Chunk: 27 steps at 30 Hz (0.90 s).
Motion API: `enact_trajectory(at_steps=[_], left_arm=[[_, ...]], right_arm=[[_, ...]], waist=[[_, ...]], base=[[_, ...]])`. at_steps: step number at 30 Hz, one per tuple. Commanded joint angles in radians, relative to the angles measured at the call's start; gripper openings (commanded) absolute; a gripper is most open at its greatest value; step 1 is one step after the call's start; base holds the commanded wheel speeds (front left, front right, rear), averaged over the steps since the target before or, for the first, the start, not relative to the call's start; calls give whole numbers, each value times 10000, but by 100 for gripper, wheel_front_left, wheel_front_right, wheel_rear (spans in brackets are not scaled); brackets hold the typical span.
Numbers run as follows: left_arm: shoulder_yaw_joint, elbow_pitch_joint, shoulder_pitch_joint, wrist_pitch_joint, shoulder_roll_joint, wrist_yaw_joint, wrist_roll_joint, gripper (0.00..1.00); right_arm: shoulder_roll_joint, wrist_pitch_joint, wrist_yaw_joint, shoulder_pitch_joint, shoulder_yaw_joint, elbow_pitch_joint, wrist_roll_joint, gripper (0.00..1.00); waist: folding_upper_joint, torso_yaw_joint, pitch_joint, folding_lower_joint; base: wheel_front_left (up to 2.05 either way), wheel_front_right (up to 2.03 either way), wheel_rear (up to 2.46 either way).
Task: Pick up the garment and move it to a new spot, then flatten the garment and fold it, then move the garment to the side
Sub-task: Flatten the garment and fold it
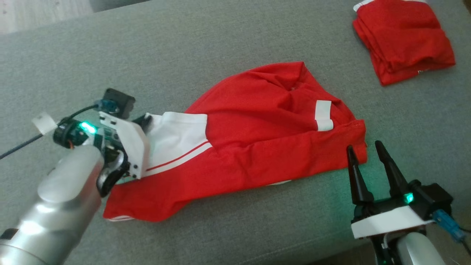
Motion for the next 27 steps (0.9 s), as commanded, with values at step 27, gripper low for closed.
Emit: enact_trajectory(at_steps=[27], left_arm=[[-245,-3318,-611,-2470,1889,488,347,0]], right_arm=[[-2471,1750,67,-2262,824,2971,4247,100]], waist=[[0,1460,-380,0]], base=[[0,0,0]])
